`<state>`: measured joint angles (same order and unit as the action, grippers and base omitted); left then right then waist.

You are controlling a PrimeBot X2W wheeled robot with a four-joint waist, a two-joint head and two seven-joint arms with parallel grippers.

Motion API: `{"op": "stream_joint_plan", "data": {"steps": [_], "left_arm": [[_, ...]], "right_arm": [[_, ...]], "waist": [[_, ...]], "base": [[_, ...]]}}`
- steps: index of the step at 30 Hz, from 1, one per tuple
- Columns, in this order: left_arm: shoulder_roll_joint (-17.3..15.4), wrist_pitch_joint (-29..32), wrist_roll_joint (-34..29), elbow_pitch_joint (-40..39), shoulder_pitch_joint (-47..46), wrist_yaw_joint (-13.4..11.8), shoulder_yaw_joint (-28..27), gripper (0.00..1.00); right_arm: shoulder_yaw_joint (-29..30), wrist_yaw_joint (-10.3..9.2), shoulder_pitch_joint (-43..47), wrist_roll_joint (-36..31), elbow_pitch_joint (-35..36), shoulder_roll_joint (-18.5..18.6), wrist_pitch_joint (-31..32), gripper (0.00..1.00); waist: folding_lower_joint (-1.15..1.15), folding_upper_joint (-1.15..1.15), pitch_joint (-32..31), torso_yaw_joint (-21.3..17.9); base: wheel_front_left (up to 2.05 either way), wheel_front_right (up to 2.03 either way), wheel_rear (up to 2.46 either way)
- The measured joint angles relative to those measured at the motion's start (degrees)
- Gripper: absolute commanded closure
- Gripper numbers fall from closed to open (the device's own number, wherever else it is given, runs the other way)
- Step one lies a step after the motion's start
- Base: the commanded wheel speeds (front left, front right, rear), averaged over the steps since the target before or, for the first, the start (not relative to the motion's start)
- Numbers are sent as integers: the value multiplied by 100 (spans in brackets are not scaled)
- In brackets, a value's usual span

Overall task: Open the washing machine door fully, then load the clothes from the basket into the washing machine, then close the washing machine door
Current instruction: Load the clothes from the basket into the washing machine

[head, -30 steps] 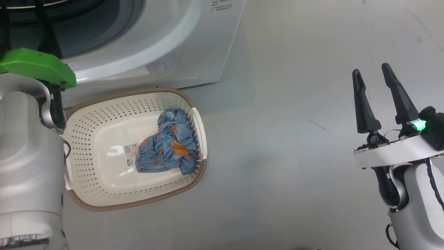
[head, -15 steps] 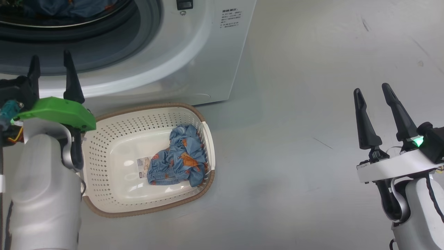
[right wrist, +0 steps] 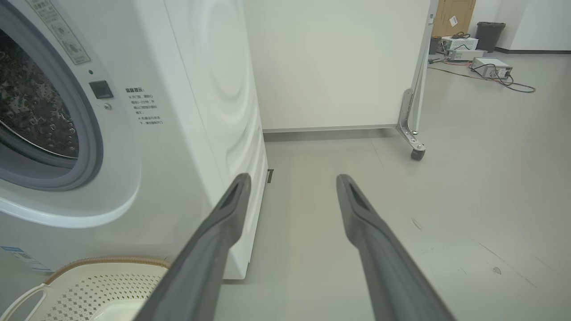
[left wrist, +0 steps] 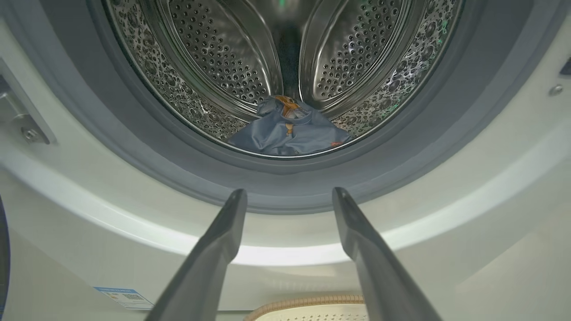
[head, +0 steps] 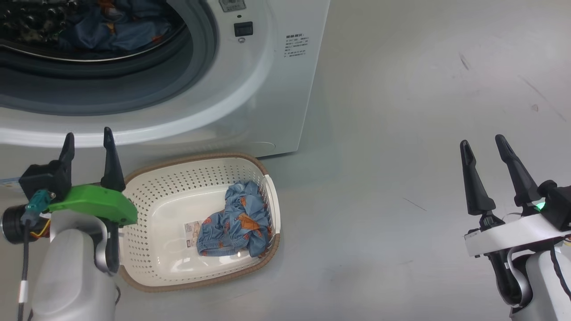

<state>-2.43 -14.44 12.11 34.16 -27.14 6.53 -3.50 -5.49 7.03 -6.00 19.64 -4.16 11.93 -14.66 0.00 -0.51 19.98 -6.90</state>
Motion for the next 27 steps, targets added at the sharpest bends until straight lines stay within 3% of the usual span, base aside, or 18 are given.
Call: {"op": "stream_joint_plan", "data": {"steps": [13, 27], "left_arm": [[27, 0, 0, -632, 969, 2, -59, 0], [34, 0, 0, -1152, 1427, 1, -99, 0]], "right_arm": [[5, 0, 316, 9, -4, 29, 0, 0], [25, 0, 426, 49, 9, 38, 0, 0]], "waist": [[0, 0, -369, -27], [0, 0, -493, -56]], "base": [[0, 0, 0], [0, 0, 0]]}}
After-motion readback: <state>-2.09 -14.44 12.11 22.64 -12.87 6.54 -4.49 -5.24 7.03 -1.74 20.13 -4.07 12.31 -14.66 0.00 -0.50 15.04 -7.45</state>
